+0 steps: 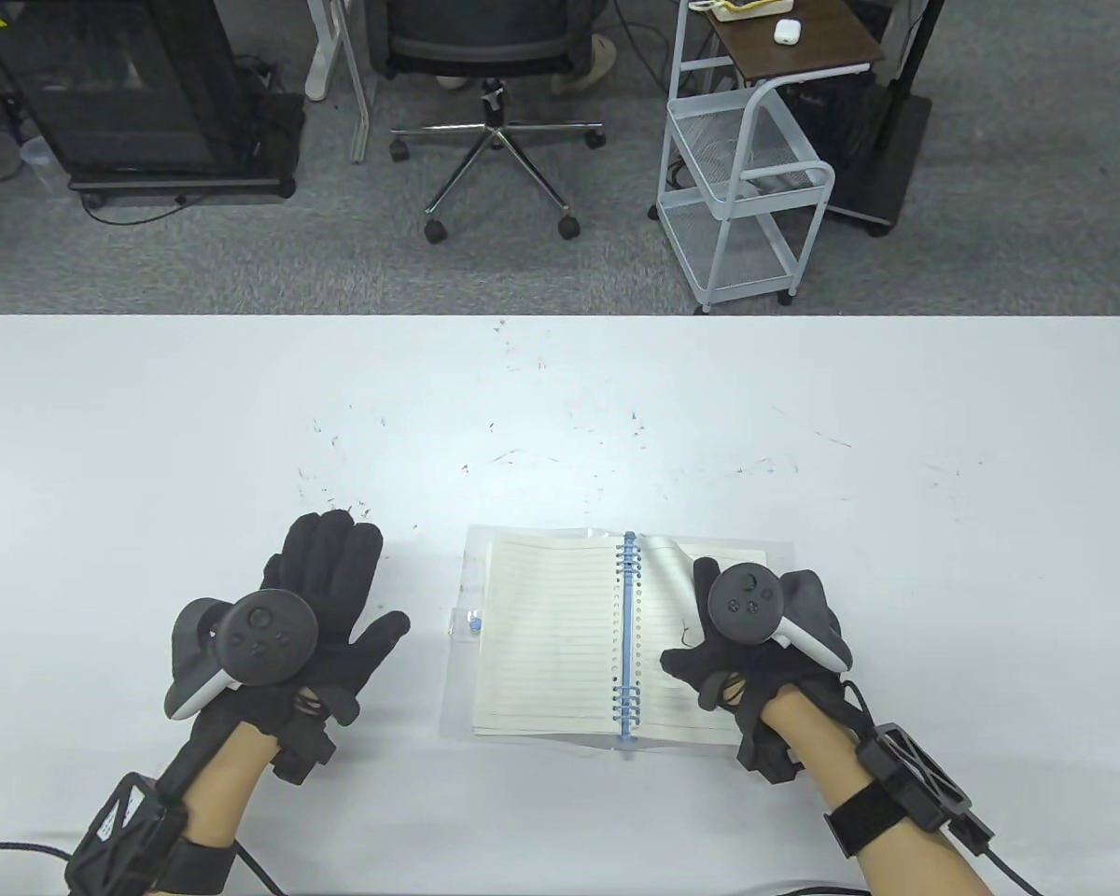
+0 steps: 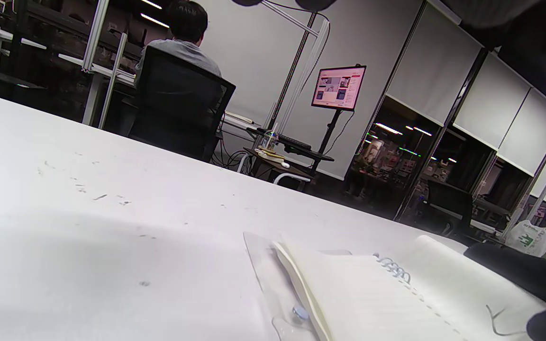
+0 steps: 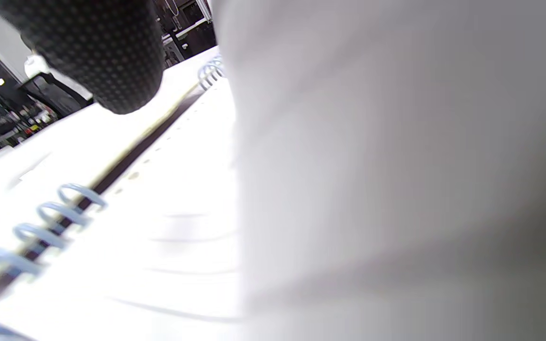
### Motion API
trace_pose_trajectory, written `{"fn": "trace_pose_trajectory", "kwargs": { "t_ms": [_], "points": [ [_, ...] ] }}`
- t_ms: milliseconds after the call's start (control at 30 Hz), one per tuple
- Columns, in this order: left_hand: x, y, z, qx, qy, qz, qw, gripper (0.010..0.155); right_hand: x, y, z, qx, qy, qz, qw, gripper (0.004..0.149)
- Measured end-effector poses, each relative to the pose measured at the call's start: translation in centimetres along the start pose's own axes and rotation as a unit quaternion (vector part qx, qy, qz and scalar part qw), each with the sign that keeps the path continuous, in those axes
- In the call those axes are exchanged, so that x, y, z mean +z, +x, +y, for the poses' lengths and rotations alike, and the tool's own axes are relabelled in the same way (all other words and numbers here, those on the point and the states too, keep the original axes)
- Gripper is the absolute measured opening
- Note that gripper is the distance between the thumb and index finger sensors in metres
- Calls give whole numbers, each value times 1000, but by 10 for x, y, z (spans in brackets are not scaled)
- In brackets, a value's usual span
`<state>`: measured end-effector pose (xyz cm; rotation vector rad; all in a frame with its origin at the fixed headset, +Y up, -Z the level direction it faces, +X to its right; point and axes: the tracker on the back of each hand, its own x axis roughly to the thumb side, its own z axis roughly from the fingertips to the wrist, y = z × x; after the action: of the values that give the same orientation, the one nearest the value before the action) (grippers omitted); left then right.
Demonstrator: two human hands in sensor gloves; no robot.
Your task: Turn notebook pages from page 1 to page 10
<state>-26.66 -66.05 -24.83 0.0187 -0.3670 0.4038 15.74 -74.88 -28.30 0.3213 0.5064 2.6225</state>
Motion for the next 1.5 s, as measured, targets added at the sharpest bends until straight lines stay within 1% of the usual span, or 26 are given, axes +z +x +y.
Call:
{"fn": "trace_pose_trajectory", "kwargs": {
  "t_ms": [100, 167, 233, 333, 400, 500, 567, 667, 767, 867, 1000, 1067, 1167, 1500],
  "points": [
    [0, 0, 0, 0, 0, 0, 1000, 87, 1, -2, -2, -45, 6, -1, 999, 97],
    [0, 0, 0, 0, 0, 0, 1000, 87, 3, -4, -4, -72, -2, 0, 997, 96],
    [0, 0, 0, 0, -3, 3, 1000, 87, 5, -6, -10, -96, -19, 4, 995, 97],
    [0, 0, 0, 1, -2, 3, 1000, 87, 11, -11, -22, -143, -60, 16, 988, 98],
    [0, 1, 0, 1, -2, 3, 1000, 87, 16, -16, -31, -190, -101, 32, 976, 98],
    [0, 1, 0, 1, -1, 3, 1000, 87, 22, -24, -41, -245, -139, 50, 958, 98],
    [0, 1, 0, 1, -1, 3, 1000, 87, 25, -30, -44, -286, -142, 62, 945, 96],
    [0, 1, 0, 2, -2, 3, 1000, 87, 28, -37, -39, -353, -132, 78, 923, 91],
    [0, 0, 0, 3, -2, 4, 1000, 87, 29, -38, -34, -385, -118, 87, 911, 85],
    [0, 1, 1, 3, 0, 3, 1000, 87, 28, -32, -31, -402, -96, 77, 907, 75],
    [0, 1, 1, 3, 0, 1, 1000, 87, 23, -20, -28, -391, -86, 68, 914, 62],
    [0, 1, 1, 3, 2, 0, 1000, 87, 18, -13, -26, -396, -81, 67, 912, 58],
    [0, 1, 2, 4, 5, -1, 1000, 87, 11, -1, -25, -400, -80, 61, 911, 55],
    [1, 1, 3, 5, 8, -4, 1000, 87, -21, 49, -15, -380, -54, 31, 923, 53]
  ]
}}
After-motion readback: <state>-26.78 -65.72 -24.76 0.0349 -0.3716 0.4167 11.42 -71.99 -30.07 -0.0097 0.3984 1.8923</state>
